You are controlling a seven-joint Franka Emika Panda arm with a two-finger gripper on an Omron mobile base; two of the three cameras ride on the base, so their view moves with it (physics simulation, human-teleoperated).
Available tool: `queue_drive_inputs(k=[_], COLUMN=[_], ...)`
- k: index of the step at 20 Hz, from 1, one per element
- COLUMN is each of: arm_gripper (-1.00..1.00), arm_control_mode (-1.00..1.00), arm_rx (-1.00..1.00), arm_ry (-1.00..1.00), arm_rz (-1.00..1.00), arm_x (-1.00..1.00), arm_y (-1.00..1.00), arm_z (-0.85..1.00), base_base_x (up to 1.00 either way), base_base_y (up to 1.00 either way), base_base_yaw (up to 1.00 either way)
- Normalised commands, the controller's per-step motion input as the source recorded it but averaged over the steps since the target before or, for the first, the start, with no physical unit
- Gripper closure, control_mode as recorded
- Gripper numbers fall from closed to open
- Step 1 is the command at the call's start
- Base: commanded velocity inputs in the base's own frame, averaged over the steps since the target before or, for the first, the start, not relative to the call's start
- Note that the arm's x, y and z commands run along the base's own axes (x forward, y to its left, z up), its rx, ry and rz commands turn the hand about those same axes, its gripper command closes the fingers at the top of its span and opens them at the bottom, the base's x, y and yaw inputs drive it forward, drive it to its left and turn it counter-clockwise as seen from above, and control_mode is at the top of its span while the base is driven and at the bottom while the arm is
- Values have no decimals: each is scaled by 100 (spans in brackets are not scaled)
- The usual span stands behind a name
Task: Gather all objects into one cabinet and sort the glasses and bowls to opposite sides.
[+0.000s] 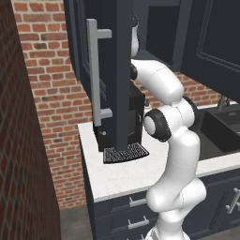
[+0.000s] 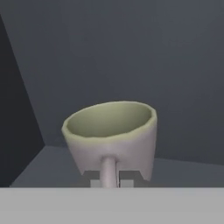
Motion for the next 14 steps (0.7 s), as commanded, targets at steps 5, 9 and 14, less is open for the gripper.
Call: queue_drive_inputs(k=[5, 9, 14], arm_gripper=[100, 100, 100], arm_control_mode=[-100, -100, -100], arm_rx=[0, -3, -8], arm_ry=[-8, -6, -3], arm_rz=[-1, -7, -11], arm_x=[-75, -100, -100], arm_y=[-7, -30, -56], arm_z=[17, -3, -27], base_base_x=[0, 0, 0], base_base_y=[0, 0, 0], base_base_yaw=[0, 0, 0])
